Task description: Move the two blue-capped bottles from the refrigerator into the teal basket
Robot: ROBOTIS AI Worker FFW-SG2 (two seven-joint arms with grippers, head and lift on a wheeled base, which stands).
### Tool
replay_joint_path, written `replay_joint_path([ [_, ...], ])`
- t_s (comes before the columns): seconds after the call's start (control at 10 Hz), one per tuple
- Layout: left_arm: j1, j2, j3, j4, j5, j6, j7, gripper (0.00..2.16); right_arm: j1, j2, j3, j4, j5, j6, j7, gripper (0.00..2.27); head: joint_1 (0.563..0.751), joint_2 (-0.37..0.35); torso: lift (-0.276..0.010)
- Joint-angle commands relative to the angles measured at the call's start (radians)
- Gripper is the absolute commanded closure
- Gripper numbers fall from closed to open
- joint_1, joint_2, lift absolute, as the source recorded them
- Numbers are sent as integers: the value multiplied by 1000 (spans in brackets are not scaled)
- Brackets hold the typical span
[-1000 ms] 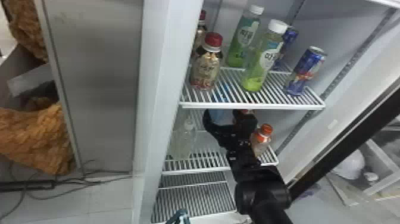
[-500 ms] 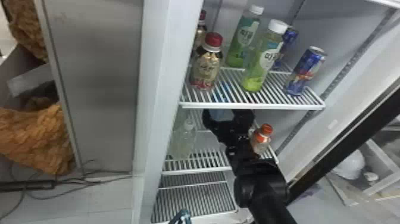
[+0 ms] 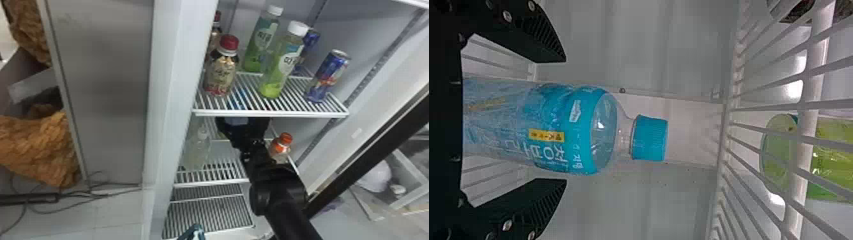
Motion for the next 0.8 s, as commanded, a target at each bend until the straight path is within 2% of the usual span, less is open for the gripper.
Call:
replay_joint_path([
  [0.0, 1, 0, 0, 0, 2, 0, 0, 1136, 0, -2, 0, 0, 1, -2, 0, 337, 695, -350, -141],
  [0.1, 1, 2, 0, 0, 3, 0, 0, 1136, 8, -3, -3, 0, 1, -5, 0, 510, 695, -350, -141],
  [0.7, 6, 5, 3, 0, 11, 0, 0, 1136, 98, -8, -37, -76, -4, -120, 1, 538, 695, -350, -141],
])
